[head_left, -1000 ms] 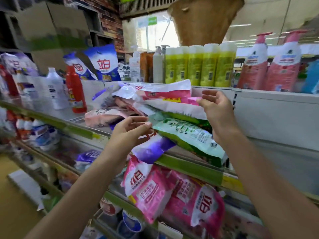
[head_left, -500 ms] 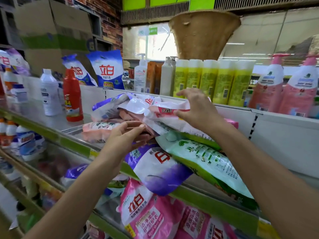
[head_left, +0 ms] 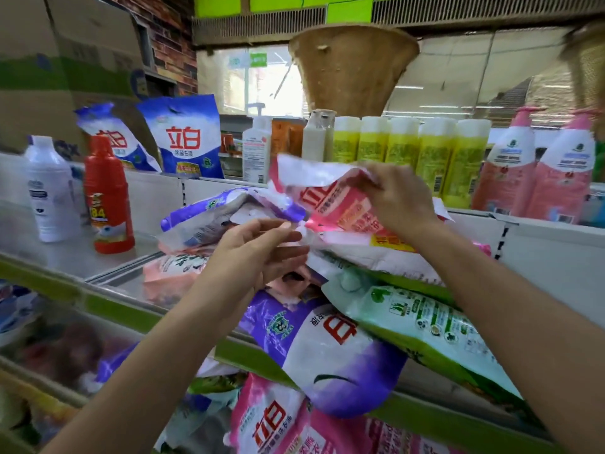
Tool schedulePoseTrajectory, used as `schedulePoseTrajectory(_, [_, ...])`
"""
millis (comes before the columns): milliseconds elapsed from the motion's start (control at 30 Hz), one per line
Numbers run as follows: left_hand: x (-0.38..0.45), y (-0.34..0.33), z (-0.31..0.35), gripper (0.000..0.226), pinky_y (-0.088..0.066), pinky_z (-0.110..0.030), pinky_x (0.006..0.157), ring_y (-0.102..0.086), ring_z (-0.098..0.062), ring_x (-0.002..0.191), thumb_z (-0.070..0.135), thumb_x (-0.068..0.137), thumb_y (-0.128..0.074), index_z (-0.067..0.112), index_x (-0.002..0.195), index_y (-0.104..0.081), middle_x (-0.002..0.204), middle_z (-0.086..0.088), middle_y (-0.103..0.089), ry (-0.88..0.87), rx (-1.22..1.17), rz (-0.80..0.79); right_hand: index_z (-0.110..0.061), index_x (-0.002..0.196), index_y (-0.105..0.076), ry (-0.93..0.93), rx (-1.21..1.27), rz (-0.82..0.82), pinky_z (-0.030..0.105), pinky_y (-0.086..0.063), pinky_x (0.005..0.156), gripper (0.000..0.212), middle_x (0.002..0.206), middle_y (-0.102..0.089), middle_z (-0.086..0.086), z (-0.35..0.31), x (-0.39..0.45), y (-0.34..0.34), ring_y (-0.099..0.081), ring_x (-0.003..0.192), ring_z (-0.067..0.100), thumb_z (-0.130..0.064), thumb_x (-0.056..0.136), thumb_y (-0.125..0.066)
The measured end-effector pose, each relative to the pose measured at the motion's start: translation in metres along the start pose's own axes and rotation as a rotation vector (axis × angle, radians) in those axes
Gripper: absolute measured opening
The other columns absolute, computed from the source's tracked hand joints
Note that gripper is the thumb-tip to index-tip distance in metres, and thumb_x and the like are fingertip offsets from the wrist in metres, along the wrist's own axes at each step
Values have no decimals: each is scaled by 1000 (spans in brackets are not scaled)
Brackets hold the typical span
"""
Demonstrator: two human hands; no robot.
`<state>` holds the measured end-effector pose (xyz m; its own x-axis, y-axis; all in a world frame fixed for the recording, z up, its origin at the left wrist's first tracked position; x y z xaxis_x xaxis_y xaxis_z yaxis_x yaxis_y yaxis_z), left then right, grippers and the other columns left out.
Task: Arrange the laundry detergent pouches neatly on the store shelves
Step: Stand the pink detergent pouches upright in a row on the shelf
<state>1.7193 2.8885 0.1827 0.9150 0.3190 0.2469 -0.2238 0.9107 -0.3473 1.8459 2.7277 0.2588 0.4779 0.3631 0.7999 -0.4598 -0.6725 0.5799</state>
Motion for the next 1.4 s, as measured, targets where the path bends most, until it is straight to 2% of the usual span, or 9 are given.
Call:
schedulePoseTrajectory(200, [21, -26, 1, 17, -56, -28, 88, -68, -26, 101, 13, 91, -63, 4, 105, -62, 105, -17, -68, -114, 3, -73, -18, 76, -67, -395, 578, 467, 47, -58, 69, 20, 78, -72, 2, 34, 7, 63, -71, 76, 23, -31, 91, -64])
schedulePoseTrajectory(333, [49, -57, 8, 95, -44, -35, 104, -59, -19, 117, 50, 56, -83, 14, 135, -44, 128, -7, -58, -184, 215, -131, -17, 87, -64, -529, 1100, 522, 42, -61, 67, 4, 86, -75, 5, 37, 3, 97, -75, 80, 24, -17, 89, -67])
schedulePoseTrajectory(400, [59, -79, 15, 105, -48, -31, 98, -60, -19, 117, 51, 56, -86, 18, 140, -34, 134, -7, -56, -197, 322, -229, -11, 103, -62, -601, 1240, 460, 48, -61, 68, 17, 92, -76, 10, 40, -1, 100, -75, 79, 27, -16, 88, -69])
schedulePoseTrajectory(533, [69, -109, 7, 63, -56, -40, 89, -68, -27, 103, 31, 66, -81, 12, 121, -58, 115, -12, -70, -56, 260, -525, -9, 112, -61, -775, 1340, 308, 49, -60, 68, 30, 89, -75, 11, 57, -19, 81, -74, 75, 29, -20, 86, -69])
schedulePoseTrajectory(667, [70, -98, -28, 41, -61, -34, 73, -73, -23, 82, 16, 69, -77, 11, 107, -64, 104, -13, -74, 146, 216, -498, -7, 117, -62, -778, 1301, 82, 52, -56, 86, 34, 102, -73, 12, 78, -40, 65, -69, 100, 36, -19, 86, -69])
schedulePoseTrajectory(900, [64, -93, -33, 37, -60, -32, 71, -73, -23, 84, 15, 66, -78, 10, 102, -69, 103, -13, -74, 126, 183, -493, -17, 122, -63, -671, 1382, 66, 46, -58, 83, 50, 118, -70, 12, 69, -34, 69, -68, 107, 30, -53, 97, -39])
schedulePoseTrajectory(1067, [49, -86, -25, 41, -57, -38, 86, -71, -29, 97, 16, 63, -80, 11, 102, -70, 105, -11, -74, 36, 172, -473, -15, 126, -60, -573, 1450, 30, 51, -56, 87, 55, 121, -68, 15, 62, -38, 82, -66, 110, 33, -54, 98, -33])
schedulePoseTrajectory(1233, [32, -83, -20, 27, -59, -27, 65, -74, -21, 81, 7, 69, -75, 10, 96, -72, 98, -11, -76, 20, 127, -482, -14, 126, -60, -565, 1480, 17, 52, -54, 89, 56, 123, -67, 15, 49, -46, 85, -64, 114, 33, -55, 98, -32])
schedulePoseTrajectory(1400, [21, -78, -20, 28, -60, -38, 78, -73, -26, 89, 7, 68, -76, 10, 96, -73, 100, -12, -75, 30, 121, -476, -13, 131, -56, -585, 1468, 55, 53, -55, 88, 58, 124, -66, 16, 40, -61, 88, -64, 113, 34, -55, 97, -34])
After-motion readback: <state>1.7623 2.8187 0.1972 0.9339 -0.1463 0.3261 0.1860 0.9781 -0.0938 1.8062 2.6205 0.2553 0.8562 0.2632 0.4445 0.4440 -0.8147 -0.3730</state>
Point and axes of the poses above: each hand's wrist, its own x-axis towards the middle knuckle, its own y-axis out of the back of the hand, z = x × y, the point moved 3 cm from there along x, towards the middle knuckle
